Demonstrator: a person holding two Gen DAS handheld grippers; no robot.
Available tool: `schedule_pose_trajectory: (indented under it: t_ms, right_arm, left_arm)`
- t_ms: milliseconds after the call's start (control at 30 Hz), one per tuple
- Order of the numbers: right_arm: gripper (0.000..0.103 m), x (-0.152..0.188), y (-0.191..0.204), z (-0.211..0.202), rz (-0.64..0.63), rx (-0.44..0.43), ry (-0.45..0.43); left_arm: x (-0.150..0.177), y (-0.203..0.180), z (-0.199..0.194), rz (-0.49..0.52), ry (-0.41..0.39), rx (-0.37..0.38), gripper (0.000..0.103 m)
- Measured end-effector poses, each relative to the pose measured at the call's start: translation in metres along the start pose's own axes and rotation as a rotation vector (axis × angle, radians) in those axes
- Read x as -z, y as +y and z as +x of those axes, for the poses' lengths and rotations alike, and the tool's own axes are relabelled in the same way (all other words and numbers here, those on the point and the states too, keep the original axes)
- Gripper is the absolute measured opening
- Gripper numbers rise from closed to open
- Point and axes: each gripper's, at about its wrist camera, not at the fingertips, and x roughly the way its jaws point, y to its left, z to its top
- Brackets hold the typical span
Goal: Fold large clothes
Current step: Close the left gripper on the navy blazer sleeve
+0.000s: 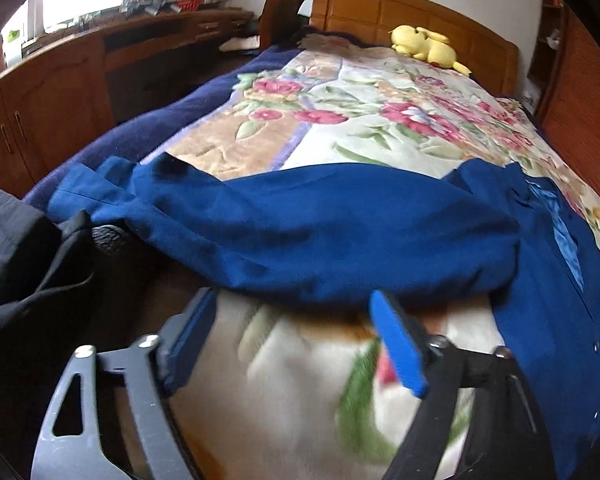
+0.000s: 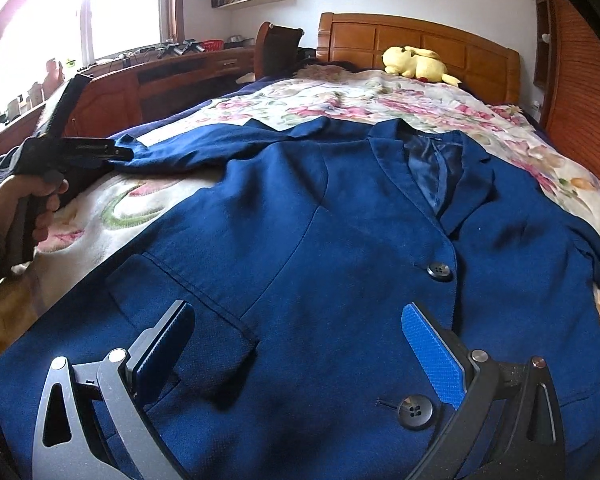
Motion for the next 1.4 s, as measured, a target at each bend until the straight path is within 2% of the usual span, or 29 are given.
schedule_pose_trajectory:
  t_ms: [67, 133, 167, 333, 400, 433, 500, 600, 700, 867, 933, 1000, 1033, 1067, 1100, 1167, 1300, 1400]
  right_arm:
    - [0.103, 0.0, 0.0, 0.001, 0.0, -0.002, 0.002]
    - [0.103, 0.0, 0.0, 0.001, 0.0, -0.003, 0.003]
    - [0.103, 0.0, 0.0, 0.002, 0.001, -0.003, 0.003]
    - [0.103, 0.0, 0.001, 0.002, -0.001, -0.001, 0.001]
    - [0.103, 0.0, 0.001, 0.002, -0.003, 0.0, 0.0]
    - [0.103, 0.0, 0.001, 0.002, -0.004, 0.0, 0.0]
    - [0.103, 0.001, 0.002, 0.002, -0.005, 0.0, 0.0]
    - [0.103, 0.0, 0.002, 0.002, -0.005, 0.001, 0.0]
    - [0.103, 0.001, 0.002, 0.003, -0.008, 0.003, 0.002]
    - [0.103, 0.001, 0.003, 0.003, -0.01, 0.004, 0.004]
    - [0.103, 0.001, 0.002, 0.003, -0.009, 0.005, 0.003]
    - [0.103, 0.001, 0.002, 0.002, -0.007, 0.006, -0.001]
    - [0.103, 0.001, 0.002, 0.002, -0.005, 0.007, -0.003]
    - [0.103, 0.001, 0.001, 0.002, -0.004, 0.007, -0.005]
    - [0.103, 0.001, 0.002, 0.002, -0.004, 0.008, -0.006]
    - [0.103, 0.001, 0.002, 0.003, -0.007, 0.007, -0.004]
    - [0.103, 0.001, 0.001, 0.003, -0.008, 0.008, -0.002]
    - [0.103, 0.001, 0.001, 0.003, -0.009, 0.008, -0.001]
  left_arm:
    - [-0.002, 0.002, 0.009, -0.024, 0.025, 0.004, 0.068]
    - [-0.003, 0.005, 0.02, -0.046, 0.067, -0.032, 0.065]
    - [-0.003, 0.005, 0.023, -0.06, 0.076, -0.021, 0.064]
    - [-0.009, 0.01, 0.028, -0.115, 0.076, -0.019, 0.055]
    - [-0.011, 0.014, 0.031, -0.137, 0.083, -0.022, 0.038]
    - [-0.013, 0.015, 0.033, -0.142, 0.088, -0.021, 0.033]
    - [-0.016, 0.011, 0.035, -0.11, 0.096, -0.031, 0.01]
    - [-0.021, -0.009, 0.028, -0.003, 0.076, -0.073, 0.003]
    - [-0.028, -0.03, 0.011, 0.061, 0.029, -0.059, 0.0]
    - [-0.045, -0.092, -0.035, 0.203, -0.057, 0.024, 0.0]
    - [-0.052, -0.108, -0.051, 0.227, -0.085, 0.03, 0.0]
    - [-0.057, -0.111, -0.054, 0.221, -0.078, 0.039, 0.0]
    - [-0.058, -0.109, -0.053, 0.213, -0.059, 0.037, 0.001]
    - [-0.059, -0.105, -0.049, 0.199, -0.034, 0.028, 0.006]
    - [-0.057, -0.1, -0.045, 0.188, -0.017, 0.029, 0.018]
    - [-0.05, -0.088, -0.038, 0.154, 0.012, 0.049, 0.031]
    - [-0.039, -0.057, -0.017, 0.102, 0.07, -0.034, 0.035]
    - [-0.032, -0.033, 0.001, 0.048, 0.117, -0.055, 0.038]
